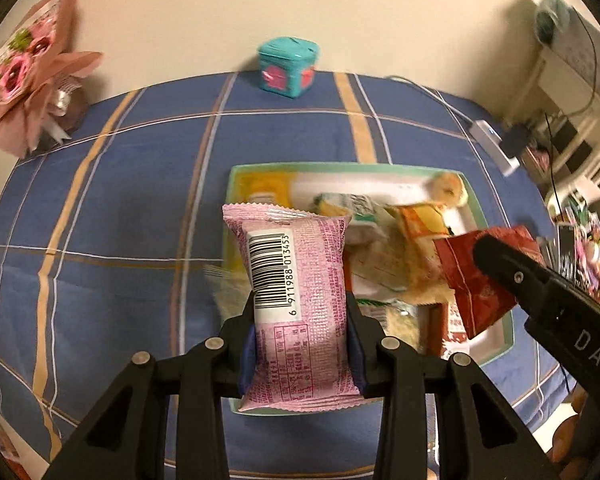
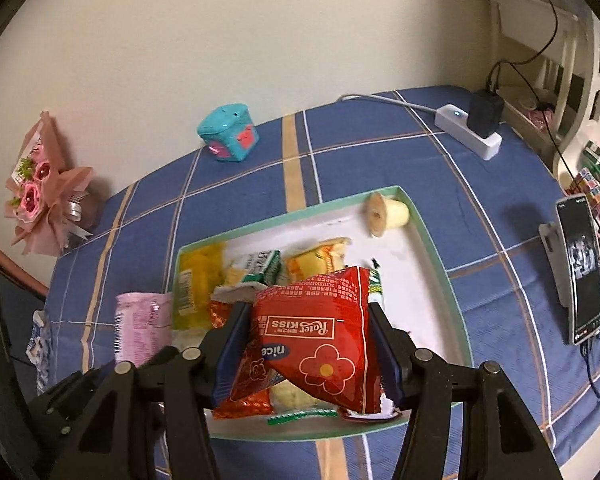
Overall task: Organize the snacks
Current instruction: 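Carry both packets into the white tray and open both tools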
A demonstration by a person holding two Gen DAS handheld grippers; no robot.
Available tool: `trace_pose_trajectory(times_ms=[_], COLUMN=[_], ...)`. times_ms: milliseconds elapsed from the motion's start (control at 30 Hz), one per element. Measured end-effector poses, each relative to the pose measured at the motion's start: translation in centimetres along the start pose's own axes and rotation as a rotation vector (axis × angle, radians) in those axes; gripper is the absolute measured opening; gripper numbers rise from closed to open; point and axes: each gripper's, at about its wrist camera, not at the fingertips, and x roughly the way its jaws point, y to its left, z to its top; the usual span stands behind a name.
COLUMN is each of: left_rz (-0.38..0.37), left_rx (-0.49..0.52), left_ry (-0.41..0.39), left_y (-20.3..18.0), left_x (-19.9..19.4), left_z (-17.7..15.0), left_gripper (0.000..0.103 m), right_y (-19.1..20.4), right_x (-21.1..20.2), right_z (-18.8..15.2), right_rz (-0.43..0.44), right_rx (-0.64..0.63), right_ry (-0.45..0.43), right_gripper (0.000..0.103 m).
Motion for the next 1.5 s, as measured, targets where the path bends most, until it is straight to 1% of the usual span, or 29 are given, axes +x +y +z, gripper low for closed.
trace_pose_trajectory(times_ms=[200,367,533,700,767,900,1267,1300,1367,1433,1500], left_rz=[-0.001,-0.013,0.006,0.025,0.007,-0.021,-0.006,-0.007,-0.010,-0.016,-0.024], left_rx=[0.026,0.037,0.061,0.091,0.086,0.076,0.098,0.100,0.101,0.096,0.089], left_ry=[0.009,0.017,0.042,0.056,0.073,0.081,0.088,0.091,0.095,0.097,0.094], left_y=[-1.0,-1.4,-1.7,-2.4,-2.4,-2.2,-2.7,-2.6,-2.7,-2.7,-2.7], left_x=[0.3,0.8,2.3,3.6,4.3,4.8,5.6,5.6,5.7,5.7,5.5], left_z=[-0.4,-0.4,-0.4,-0.5,-0.5,-0.5,-0.6,-0.5,-0.4,-0.4,-0.3], left_gripper=[0.039,0.039,0.039,0.039,0.039,0.039,0.039,0.040,0.046,0.053,0.057], right_y=[-1.0,-1.0,-1.1,-2.1,-2.3,-2.4,-2.4,-2.3,-2.2,-2.3,-2.5], right_x=[-0.6,0.8,2.3,4.3,5.0,5.7,7.1,7.2,7.2,7.1,7.0], right_z=[-0.5,-1.3,-1.8,-2.2,-2.3,-2.3,-2.3,-2.2,-2.1,-2.1,-2.0], right_rz=[-0.020,-0.020,-0.020,-0.009,-0.013,-0.006,-0.020,-0.022,-0.028,-0.040,-0.039], right_rx=[0.004,-0.003,0.004,0.050,0.057,0.067,0.073,0.072,0.068,0.071,0.080], right_ry=[-0.001,0.058,0.104,0.159,0.173,0.176,0.201,0.202,0.204,0.202,0.199], right_gripper=[0.061,0.061,0.061,0.062,0.062,0.062,0.063,0.063,0.064,0.067,0.069])
